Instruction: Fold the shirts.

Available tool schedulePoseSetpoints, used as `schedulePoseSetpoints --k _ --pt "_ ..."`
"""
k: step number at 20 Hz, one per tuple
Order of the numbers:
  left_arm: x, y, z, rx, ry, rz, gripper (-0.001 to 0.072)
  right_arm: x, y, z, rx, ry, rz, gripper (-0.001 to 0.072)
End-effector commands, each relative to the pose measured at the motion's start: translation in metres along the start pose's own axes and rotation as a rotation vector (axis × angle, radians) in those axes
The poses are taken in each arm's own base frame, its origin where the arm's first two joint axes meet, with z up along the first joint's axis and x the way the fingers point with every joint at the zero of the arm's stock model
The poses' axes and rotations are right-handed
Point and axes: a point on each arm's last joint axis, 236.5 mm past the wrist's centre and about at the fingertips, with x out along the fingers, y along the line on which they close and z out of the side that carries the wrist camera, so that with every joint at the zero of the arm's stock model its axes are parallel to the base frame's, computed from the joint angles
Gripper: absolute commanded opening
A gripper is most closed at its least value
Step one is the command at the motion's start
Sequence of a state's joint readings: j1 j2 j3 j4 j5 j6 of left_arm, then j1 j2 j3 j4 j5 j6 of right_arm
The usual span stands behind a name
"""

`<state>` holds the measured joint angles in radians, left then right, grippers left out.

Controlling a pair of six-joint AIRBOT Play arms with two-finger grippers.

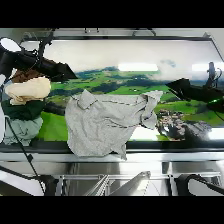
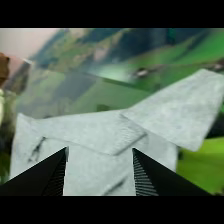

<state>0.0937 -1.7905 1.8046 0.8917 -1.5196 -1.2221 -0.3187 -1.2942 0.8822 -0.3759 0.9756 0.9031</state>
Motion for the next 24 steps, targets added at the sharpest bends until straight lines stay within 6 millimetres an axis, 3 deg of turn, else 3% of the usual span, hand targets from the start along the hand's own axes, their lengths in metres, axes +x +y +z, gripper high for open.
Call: schedulePoseSetpoints --k 1,3,6,9,12,16,22,23,24 --pt "-0.002 0.028 -0.039 -0.215 0.164 -0.024 0.0709 -0.009 -0.029 -0.029 -0.060 0.173 -0.058 0.0463" --pt "0.010 0.023 -0.080 -0.282 0.252 -0.056 0.0709 -0.005 -0.031 -0.063 -0.074 0.280 -0.064 0.0464" --pt "0.033 0.004 -0.154 -0.343 0.380 -0.098 0.0709 0.003 -0.038 -0.130 -0.102 0.478 -0.084 0.0466" --pt "0.040 -0.013 -0.225 -0.413 0.475 -0.109 0.0709 0.010 -0.035 -0.187 -0.113 0.618 -0.079 0.0466" --pt "0.035 -0.010 -0.272 -0.422 0.519 -0.030 0.0709 0.018 -0.055 -0.209 -0.151 0.662 -0.181 0.0465" --pt "0.027 -0.006 -0.307 -0.389 0.497 0.075 0.0705 0.024 -0.068 -0.207 -0.159 0.651 -0.229 0.0465" --pt "0.030 -0.004 -0.319 -0.361 0.362 0.144 0.0692 0.047 -0.066 -0.216 -0.149 0.639 -0.223 0.0435" --pt "0.033 -0.002 -0.321 -0.364 0.353 0.150 0.0691 0.049 -0.064 -0.219 -0.153 0.647 -0.219 0.0218" --pt "0.037 0.001 -0.324 -0.373 0.351 0.153 0.0692 0.050 -0.063 -0.221 -0.158 0.649 -0.217 0.0063"
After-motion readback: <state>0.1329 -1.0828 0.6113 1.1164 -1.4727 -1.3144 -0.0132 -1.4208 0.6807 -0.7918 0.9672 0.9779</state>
